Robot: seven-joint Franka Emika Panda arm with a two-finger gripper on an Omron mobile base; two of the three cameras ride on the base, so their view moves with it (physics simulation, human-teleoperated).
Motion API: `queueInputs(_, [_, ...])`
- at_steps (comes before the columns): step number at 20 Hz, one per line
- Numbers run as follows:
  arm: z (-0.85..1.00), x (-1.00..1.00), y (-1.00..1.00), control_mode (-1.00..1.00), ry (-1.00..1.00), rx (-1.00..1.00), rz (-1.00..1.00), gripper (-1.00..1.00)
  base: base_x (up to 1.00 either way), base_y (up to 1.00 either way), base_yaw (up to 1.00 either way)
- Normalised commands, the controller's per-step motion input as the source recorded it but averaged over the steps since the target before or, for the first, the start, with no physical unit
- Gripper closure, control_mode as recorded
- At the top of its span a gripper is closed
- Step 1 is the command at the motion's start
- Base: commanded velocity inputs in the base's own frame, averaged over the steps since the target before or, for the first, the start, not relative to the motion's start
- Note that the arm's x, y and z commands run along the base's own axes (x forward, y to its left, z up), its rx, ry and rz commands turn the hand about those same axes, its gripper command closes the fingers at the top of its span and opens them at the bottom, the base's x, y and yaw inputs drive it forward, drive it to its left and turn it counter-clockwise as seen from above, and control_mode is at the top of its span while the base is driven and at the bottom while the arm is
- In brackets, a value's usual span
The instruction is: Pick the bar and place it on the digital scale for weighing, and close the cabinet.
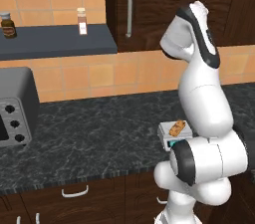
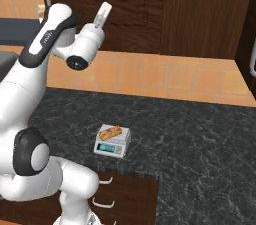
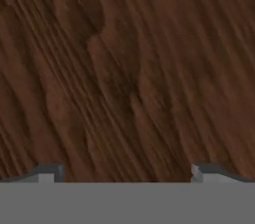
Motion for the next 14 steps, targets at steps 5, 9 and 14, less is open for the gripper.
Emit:
queueInputs(5, [0.00,-0.58,-0.03,-1.00,-0.11,0.08,0.00,-1.00,0.00,0.00,0.00])
queueInputs(9, [0.00,-0.79,-0.16,-1.00,-0.19,0.10,0.00,-1.00,0.00,0.00,0.00])
queueInputs(14, [-0.19,0.63,-0.07,-1.00,-0.02,0.20,0.02,-1.00,0.00,0.00,0.00])
